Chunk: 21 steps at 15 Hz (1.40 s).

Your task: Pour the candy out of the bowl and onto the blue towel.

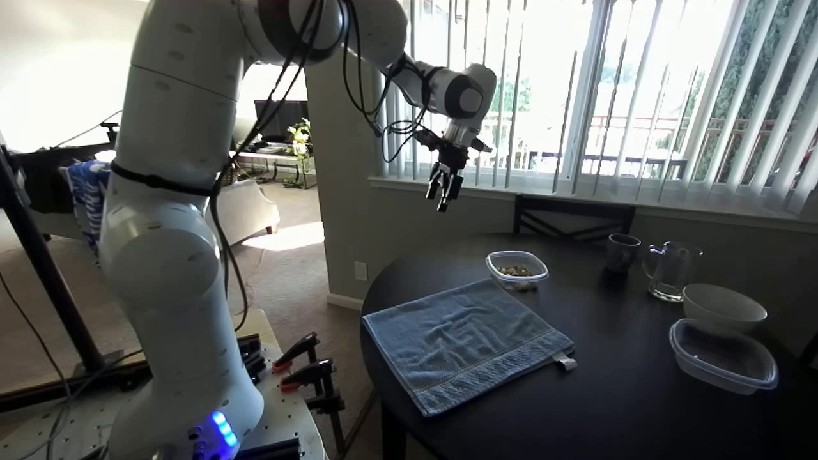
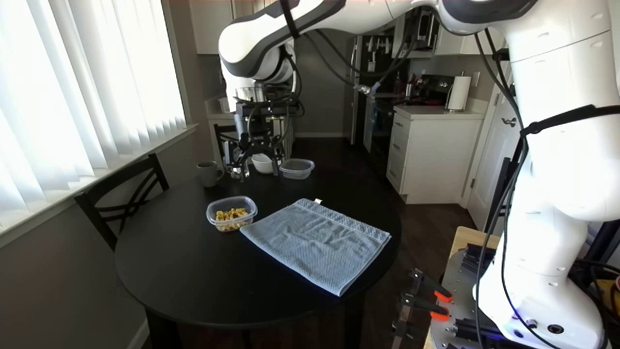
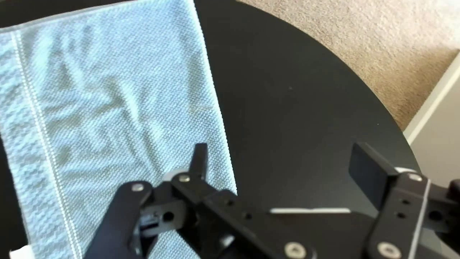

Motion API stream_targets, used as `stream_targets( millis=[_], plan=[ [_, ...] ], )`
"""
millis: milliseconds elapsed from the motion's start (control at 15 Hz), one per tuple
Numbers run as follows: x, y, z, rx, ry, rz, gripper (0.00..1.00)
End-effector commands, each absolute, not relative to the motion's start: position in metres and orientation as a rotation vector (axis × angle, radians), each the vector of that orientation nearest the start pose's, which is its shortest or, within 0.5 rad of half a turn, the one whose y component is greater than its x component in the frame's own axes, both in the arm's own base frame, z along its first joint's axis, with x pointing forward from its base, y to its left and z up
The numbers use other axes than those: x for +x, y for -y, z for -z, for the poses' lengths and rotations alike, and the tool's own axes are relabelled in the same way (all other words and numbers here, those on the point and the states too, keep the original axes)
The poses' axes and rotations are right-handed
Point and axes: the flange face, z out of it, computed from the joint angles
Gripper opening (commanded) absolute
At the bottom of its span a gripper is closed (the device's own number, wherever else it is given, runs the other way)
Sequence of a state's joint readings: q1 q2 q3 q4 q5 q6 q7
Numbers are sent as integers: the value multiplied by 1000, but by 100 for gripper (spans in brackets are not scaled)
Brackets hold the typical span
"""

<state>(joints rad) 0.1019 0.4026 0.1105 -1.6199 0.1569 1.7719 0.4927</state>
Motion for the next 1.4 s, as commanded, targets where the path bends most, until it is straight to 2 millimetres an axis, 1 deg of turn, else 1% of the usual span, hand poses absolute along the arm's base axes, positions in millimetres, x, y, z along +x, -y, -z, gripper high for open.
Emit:
stream_targets(
  millis=[0, 133, 267, 333, 400, 467, 667, 933, 1067, 1200, 1267, 1333],
  plan=[
    [648, -144, -356, -2815, -701, -565, 100],
    [655, -141, -348, -2719, -808, -595, 100],
    [660, -135, -346, -2619, -900, -606, 100],
    [660, -134, -347, -2604, -903, -609, 100],
    [656, -131, -353, -2626, -875, -594, 100],
    [658, -134, -342, -2659, -853, -599, 100],
    [659, -131, -346, -2654, -857, -590, 100],
    [659, -132, -347, -2654, -857, -589, 100],
    [666, -152, -335, -2700, -863, -600, 100],
    [675, -168, -324, -2714, -872, -636, 100],
    [680, -176, -320, -2694, -897, -653, 100],
    [690, -183, -315, -2633, -985, -656, 100]
  ],
)
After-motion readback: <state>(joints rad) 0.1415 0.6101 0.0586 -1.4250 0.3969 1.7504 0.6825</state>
